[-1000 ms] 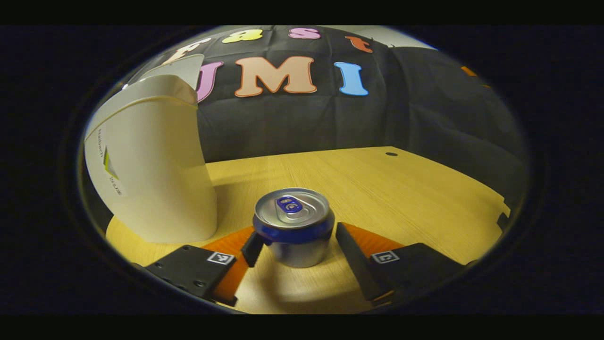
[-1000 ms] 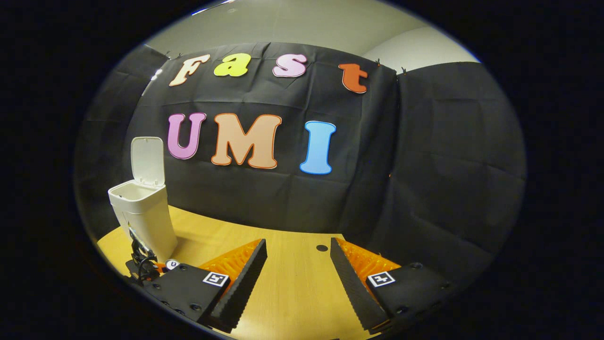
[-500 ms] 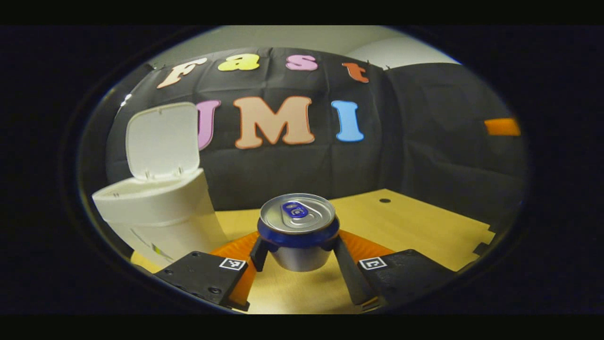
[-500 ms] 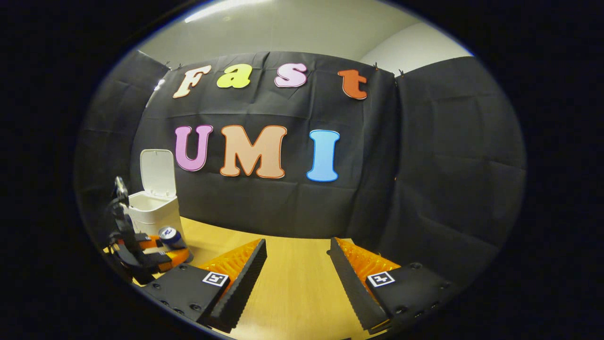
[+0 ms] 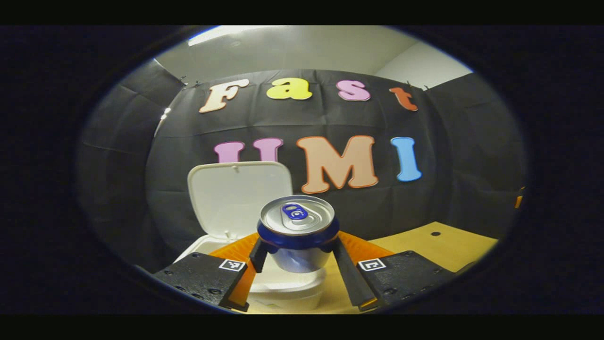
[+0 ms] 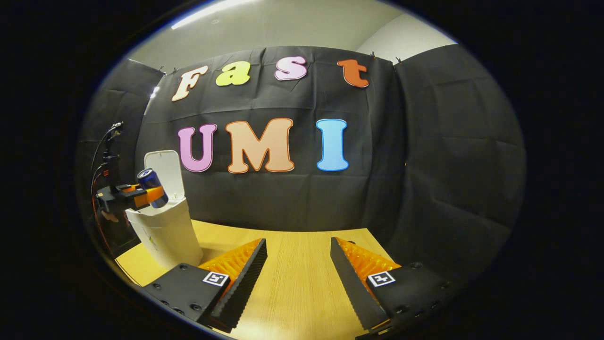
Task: Press the lid of the desktop garbage bin to open it, pick up the crumpled paper on the desktop and throw it into the bin, then pick up the pop can on the desktop and drop it into the bin, and finally close the garbage bin lid.
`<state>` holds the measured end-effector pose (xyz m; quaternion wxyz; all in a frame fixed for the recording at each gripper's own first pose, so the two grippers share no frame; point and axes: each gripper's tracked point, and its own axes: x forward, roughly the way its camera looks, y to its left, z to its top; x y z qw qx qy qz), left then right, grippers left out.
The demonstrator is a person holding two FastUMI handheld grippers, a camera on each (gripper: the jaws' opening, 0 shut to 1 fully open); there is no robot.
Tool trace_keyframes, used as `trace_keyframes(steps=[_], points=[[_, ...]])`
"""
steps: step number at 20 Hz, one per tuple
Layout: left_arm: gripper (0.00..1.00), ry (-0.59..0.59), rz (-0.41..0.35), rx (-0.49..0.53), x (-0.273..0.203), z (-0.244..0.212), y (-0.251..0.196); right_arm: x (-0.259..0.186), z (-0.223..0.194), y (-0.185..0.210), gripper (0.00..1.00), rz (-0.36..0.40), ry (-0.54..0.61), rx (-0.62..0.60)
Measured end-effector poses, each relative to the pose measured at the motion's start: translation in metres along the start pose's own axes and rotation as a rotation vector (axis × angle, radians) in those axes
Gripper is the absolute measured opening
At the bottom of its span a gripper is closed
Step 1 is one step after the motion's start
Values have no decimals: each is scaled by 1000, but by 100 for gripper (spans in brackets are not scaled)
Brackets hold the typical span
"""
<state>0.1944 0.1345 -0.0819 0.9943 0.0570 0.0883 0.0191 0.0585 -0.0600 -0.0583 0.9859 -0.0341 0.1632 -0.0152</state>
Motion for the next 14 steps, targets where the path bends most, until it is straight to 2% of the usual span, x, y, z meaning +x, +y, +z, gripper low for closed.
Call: trace_keyframes(steps=[3,6,7,10,13,14], points=[[72,75,55,-19,5,-32,23,3,0,4,91,-3,3,-7],[73,153,74,-25,3,-63,29,5,-3,7,91,-8,12,-17],[74,111,77,-24,5,-53,31,5,-4,8,91,-8,15,-17],[78,106,77,3,6,-52,28,5,-4,11,91,-3,16,-10],[94,49,55,54,8,-16,24,6,-3,12,91,-3,4,-6],[94,10,39,62,8,4,22,6,-4,12,91,-3,3,-3]])
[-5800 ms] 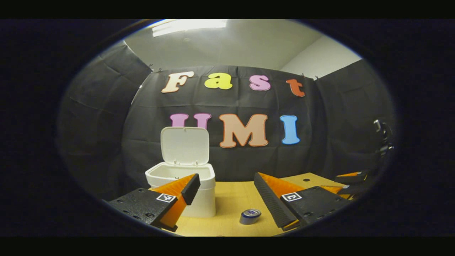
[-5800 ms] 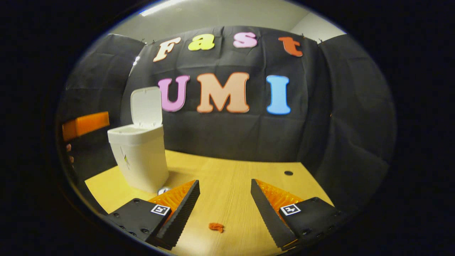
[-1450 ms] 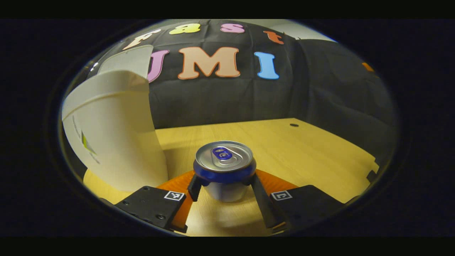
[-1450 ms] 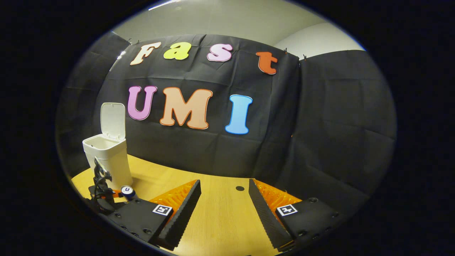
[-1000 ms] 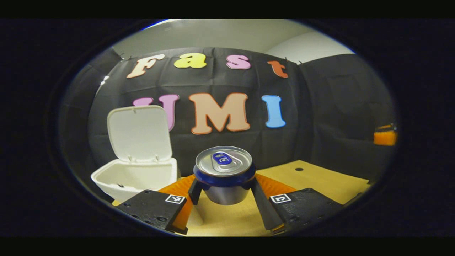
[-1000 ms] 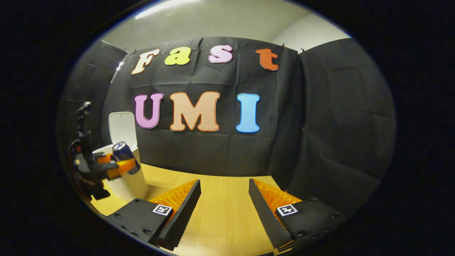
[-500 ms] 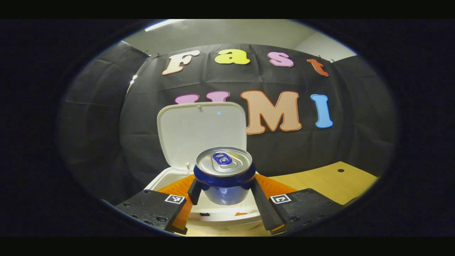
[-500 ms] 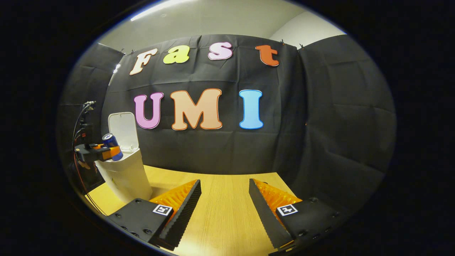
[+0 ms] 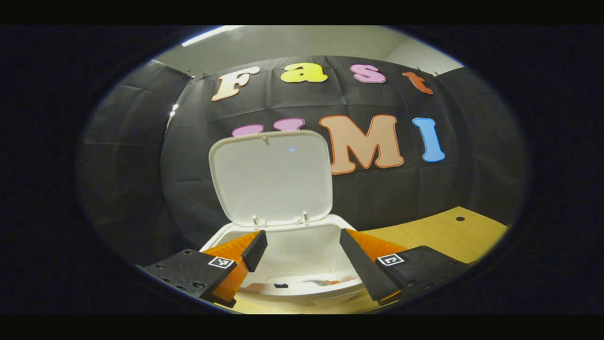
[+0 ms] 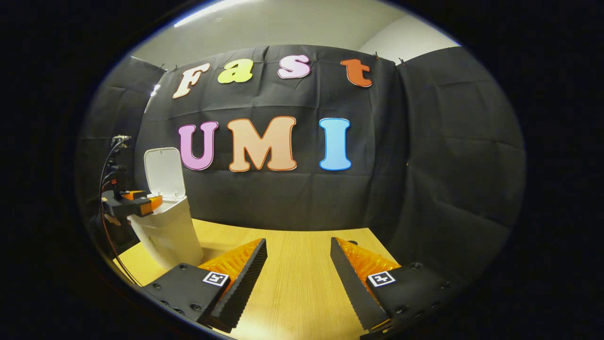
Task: Press the lid of the desktop garbage bin to open it, pick up the crumpled paper on the desktop and throw it into the bin, then pick up the pop can on the desktop and drop it into the bin, and finally close the garbage bin lid.
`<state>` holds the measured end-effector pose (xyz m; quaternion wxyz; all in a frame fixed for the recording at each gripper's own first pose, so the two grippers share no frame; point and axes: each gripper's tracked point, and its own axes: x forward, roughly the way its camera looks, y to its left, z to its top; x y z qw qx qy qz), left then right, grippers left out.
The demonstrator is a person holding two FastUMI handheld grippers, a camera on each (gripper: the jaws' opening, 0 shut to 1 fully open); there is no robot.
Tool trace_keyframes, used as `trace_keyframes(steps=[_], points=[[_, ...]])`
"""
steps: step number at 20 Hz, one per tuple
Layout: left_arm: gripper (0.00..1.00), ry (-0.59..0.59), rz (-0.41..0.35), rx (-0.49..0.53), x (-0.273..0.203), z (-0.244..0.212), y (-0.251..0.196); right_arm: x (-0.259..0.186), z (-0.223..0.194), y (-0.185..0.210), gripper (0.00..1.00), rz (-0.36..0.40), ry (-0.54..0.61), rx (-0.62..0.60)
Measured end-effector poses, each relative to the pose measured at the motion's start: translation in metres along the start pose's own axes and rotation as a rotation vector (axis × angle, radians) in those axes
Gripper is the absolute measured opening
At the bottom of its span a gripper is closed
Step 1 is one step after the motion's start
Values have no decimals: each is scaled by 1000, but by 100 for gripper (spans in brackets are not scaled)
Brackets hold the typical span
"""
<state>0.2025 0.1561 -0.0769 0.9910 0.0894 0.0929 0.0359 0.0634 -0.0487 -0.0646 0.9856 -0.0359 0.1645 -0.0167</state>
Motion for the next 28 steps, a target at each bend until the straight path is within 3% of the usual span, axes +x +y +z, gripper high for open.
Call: trace_keyframes(steps=[2,3,4,9,11,12,15,16,19,22,23,24,28], points=[[93,-75,-34,4,5,43,-4,1,-3,0,91,1,3,9],[100,-121,-45,0,9,67,-3,1,-4,0,91,0,4,13],[93,-156,-43,-3,16,88,2,1,-7,0,91,-1,6,16],[93,-242,9,-41,60,158,43,-3,-13,-8,91,-33,8,36],[98,-194,10,-71,84,154,51,-6,-18,-13,91,-53,14,44],[93,-152,3,-89,95,148,54,-7,-21,-16,91,-62,17,49],[93,-39,-13,-126,118,123,59,-9,-25,-20,91,-77,28,58],[99,-13,-8,-109,120,118,62,-10,-26,-21,91,-79,29,58],[92,4,-23,-95,109,119,58,-7,-24,-20,91,-74,23,61],[92,-6,-23,-102,82,115,53,0,-23,-10,91,-40,17,61],[96,-4,-21,-103,72,112,50,2,-22,-7,91,-27,17,54],[92,-9,-19,-96,61,106,46,5,-21,-4,91,-14,18,50],[92,6,-13,-109,18,74,33,13,-25,9,91,40,37,37]])
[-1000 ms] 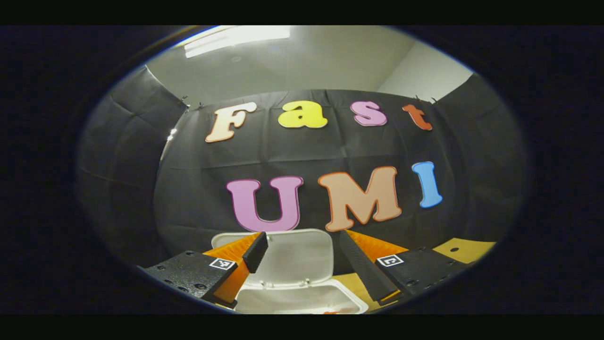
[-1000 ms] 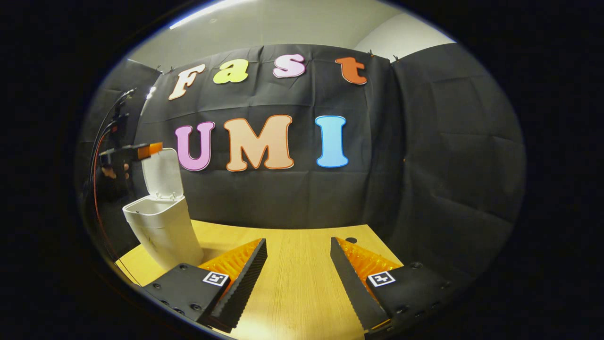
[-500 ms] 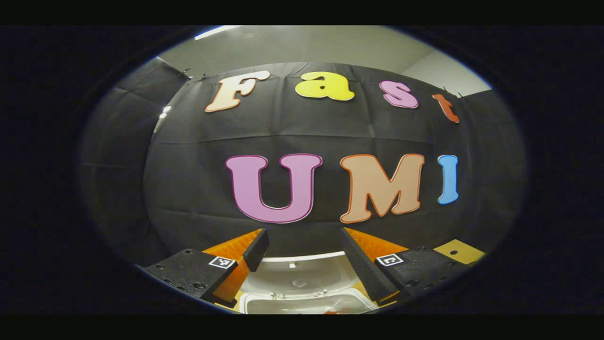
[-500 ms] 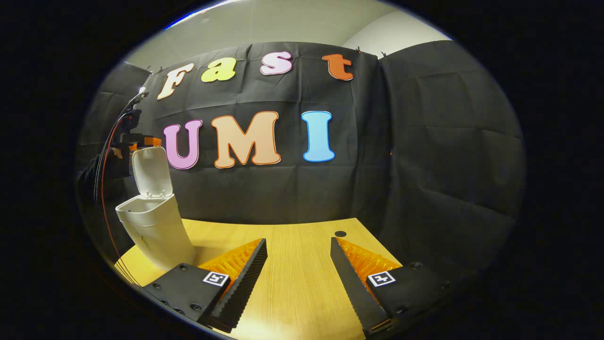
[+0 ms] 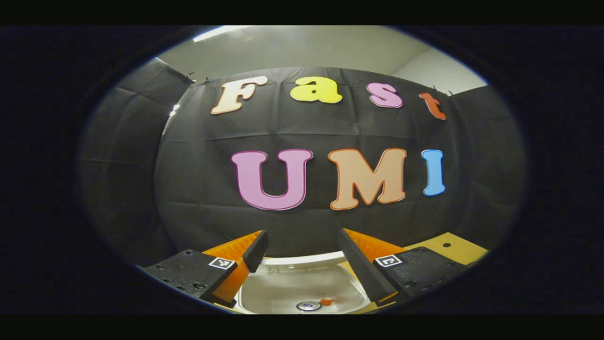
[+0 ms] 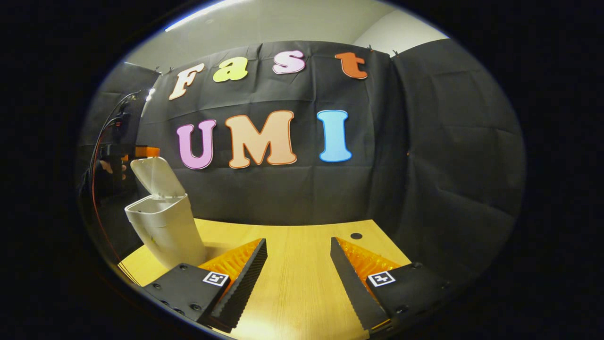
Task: Press the lid of the desktop garbage bin to open it, pick up the crumpled paper on the desktop and throw it into the bin, then pick up the pop can on the desktop and drop it into the bin, and finally close the garbage bin lid.
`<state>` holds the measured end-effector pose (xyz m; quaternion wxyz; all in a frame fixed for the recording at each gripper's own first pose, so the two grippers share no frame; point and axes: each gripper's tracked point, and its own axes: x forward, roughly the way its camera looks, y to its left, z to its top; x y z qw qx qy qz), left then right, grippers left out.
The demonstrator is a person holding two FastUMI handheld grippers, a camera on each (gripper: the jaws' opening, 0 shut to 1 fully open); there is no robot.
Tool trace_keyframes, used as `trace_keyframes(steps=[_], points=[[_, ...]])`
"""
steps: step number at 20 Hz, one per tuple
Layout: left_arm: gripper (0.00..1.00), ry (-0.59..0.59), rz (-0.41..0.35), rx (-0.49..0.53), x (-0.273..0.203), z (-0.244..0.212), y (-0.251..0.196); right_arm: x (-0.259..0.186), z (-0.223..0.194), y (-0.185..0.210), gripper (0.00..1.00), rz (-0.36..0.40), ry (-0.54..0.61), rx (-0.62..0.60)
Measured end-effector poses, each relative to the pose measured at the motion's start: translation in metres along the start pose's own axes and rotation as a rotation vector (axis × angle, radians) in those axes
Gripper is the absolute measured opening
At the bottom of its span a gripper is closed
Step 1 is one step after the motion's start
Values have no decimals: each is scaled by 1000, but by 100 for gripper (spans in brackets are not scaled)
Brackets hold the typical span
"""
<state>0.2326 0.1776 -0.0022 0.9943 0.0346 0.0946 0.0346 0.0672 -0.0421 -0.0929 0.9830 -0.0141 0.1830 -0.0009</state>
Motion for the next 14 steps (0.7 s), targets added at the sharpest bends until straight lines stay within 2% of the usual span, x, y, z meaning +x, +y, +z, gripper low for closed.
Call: trace_keyframes(steps=[3,9,10,11,14], points=[[92,28,7,2,-22,-32,-5,4,3,11,91,34,0,-28],[94,120,22,-15,-38,-98,-6,7,-11,36,91,98,43,-71],[93,108,23,0,-39,-102,-7,4,-7,39,96,102,36,-79],[93,101,29,21,-40,-105,-8,3,-4,41,91,100,27,-89],[93,102,47,88,-42,-117,-7,3,10,43,91,78,-28,-127]])
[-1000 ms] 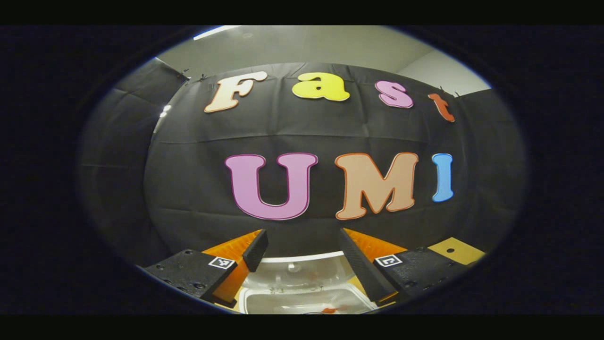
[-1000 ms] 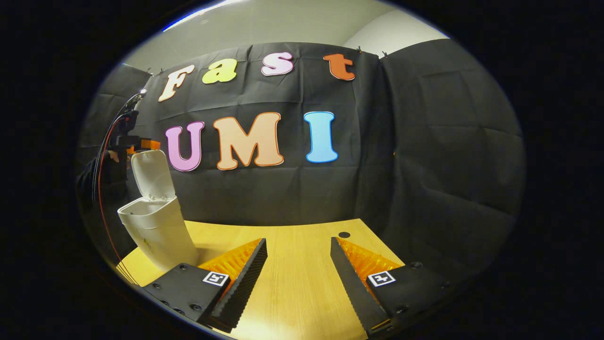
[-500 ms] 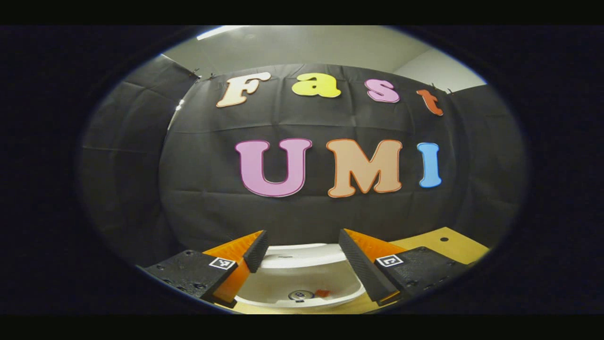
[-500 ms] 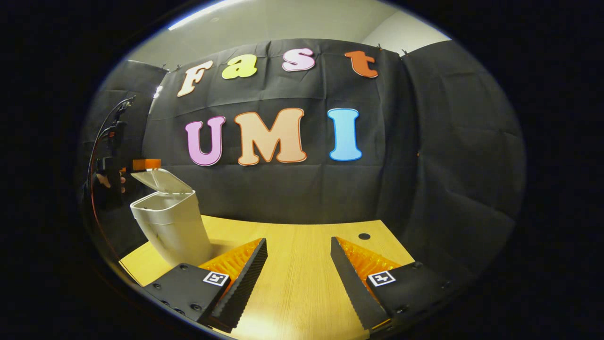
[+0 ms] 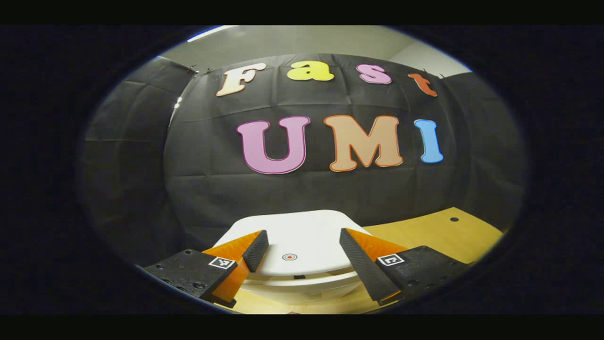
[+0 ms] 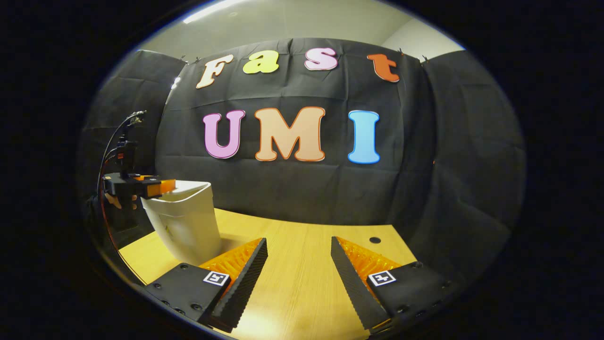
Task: Press the lid of the desktop garbage bin to open it, pick up the crumpled paper on the desktop and throw it into the bin, then pick up the pop can on the desktop and drop it into the bin, and finally close the garbage bin lid.
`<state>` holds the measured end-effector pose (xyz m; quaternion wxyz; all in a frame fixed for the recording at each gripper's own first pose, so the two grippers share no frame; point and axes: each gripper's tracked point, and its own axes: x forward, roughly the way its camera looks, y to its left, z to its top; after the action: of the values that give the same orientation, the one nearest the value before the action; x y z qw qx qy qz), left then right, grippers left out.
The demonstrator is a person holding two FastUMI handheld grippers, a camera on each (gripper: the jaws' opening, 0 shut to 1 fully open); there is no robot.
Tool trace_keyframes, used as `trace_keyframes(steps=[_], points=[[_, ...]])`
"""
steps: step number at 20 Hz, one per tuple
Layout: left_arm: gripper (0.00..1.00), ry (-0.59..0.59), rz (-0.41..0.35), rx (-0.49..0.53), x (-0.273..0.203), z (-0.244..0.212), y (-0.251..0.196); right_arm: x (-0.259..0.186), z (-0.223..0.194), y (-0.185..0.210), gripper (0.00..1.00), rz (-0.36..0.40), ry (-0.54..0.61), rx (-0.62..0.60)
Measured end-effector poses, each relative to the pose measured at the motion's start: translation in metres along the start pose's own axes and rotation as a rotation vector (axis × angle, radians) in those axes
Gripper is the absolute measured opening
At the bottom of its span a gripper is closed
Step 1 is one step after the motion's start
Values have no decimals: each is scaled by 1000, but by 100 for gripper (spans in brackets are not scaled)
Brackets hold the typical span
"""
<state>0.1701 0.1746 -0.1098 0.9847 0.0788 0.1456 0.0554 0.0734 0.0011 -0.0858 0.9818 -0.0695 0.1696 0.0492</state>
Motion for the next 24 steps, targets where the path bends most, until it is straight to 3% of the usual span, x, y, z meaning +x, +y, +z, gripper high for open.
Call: trace_keyframes(steps=[5,7,8,9,12,14,17,21,24], points=[[93,-19,-13,-43,-3,-12,-8,11,-11,12,92,12,25,1],[94,-14,-6,-143,-3,-24,-7,16,-25,24,96,37,59,12],[94,-36,-11,-136,-5,-19,-9,16,-31,30,92,54,73,21],[95,-55,-12,-85,-1,-12,-12,16,-36,35,92,64,92,31],[94,-38,-41,-98,-4,-8,-11,5,-24,33,94,77,68,82],[94,-9,-34,-125,-5,-5,-10,-5,-6,21,94,69,11,105],[92,-84,-32,-89,-23,28,-22,-25,21,-10,94,32,-79,119],[93,-202,-90,-48,-67,69,-75,-45,45,-48,94,4,-162,136],[93,-275,-112,-118,-106,84,-123,-60,54,-70,94,16,-216,160]])
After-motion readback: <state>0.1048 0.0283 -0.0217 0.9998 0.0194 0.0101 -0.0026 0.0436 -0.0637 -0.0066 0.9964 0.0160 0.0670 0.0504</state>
